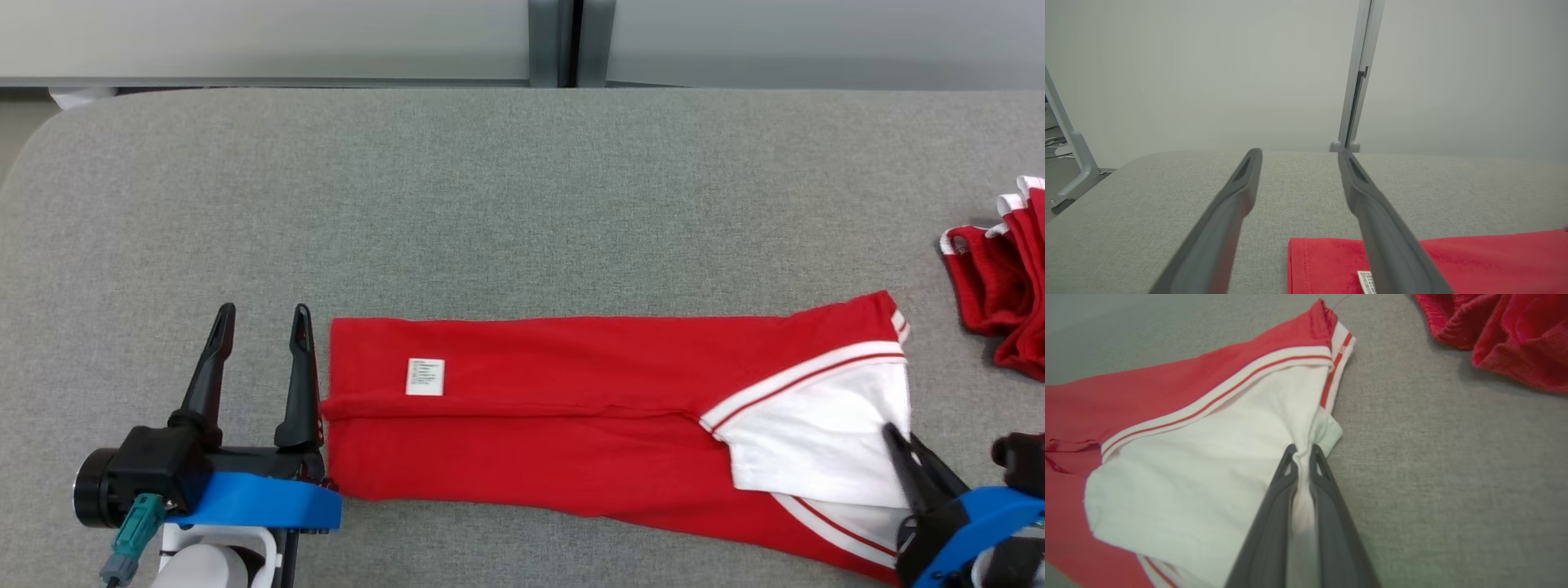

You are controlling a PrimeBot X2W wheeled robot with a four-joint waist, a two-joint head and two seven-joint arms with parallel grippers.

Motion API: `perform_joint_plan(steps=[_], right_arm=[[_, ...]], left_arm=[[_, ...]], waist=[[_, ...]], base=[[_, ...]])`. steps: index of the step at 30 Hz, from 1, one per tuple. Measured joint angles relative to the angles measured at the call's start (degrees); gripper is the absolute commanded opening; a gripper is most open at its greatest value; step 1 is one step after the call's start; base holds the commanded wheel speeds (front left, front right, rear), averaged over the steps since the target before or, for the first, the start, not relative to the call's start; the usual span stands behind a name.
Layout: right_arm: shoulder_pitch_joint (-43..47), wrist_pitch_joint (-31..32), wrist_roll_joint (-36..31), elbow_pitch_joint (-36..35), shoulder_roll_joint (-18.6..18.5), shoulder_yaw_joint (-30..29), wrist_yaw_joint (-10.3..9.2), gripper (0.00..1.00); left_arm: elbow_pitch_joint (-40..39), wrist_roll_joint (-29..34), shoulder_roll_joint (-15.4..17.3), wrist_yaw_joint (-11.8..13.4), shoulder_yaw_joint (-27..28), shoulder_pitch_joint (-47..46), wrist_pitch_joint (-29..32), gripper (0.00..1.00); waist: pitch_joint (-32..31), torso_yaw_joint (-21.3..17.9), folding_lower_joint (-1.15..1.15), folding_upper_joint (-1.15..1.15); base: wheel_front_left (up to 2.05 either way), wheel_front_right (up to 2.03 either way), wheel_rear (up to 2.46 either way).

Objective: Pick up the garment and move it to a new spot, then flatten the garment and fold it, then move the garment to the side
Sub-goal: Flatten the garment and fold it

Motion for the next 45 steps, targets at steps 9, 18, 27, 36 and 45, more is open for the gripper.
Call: perform_joint_plan(steps=[9,18,27,36,45], right_arm=[[3.4,-0.1,1.2,-0.6,-3.1,-7.7,-0.01,0.00],[0.5,8.9,-2.6,-13.6,1.2,-1.2,-0.03,0.00],[-9.6,11.0,-0.8,-10.7,10.1,15.4,-0.02,0.00],[-18.9,2.0,7.6,1.6,11.3,31.0,-0.02,0.00],[-25.5,-6.8,11.7,11.6,11.3,38.3,-0.03,1.00]], left_arm=[[-0.7,1.6,-1.5,0.0,1.9,1.7,0.0,1.00],[-0.7,3.5,-2.8,-1.1,3.8,3.6,0.0,1.00],[0.0,4.3,-4.3,-3.1,4.1,2.8,0.0,1.00],[2.1,5.4,-6.2,-5.5,3.9,0.5,0.0,1.00],[3.6,6.2,-7.5,-6.6,5.2,-0.2,0.0,1.00]], waist=[[-3.1,0.5,0.00,0.00],[-4.8,1.8,-0.01,0.00],[-3.5,3.1,0.00,-0.01],[-1.5,5.9,0.00,0.00],[0.0,6.4,0.00,0.00]], base=[[0.00,0.00,0.00],[0.00,0.00,0.00],[0.00,0.00,0.00],[0.00,0.00,0.00],[0.00,0.00,0.00]])
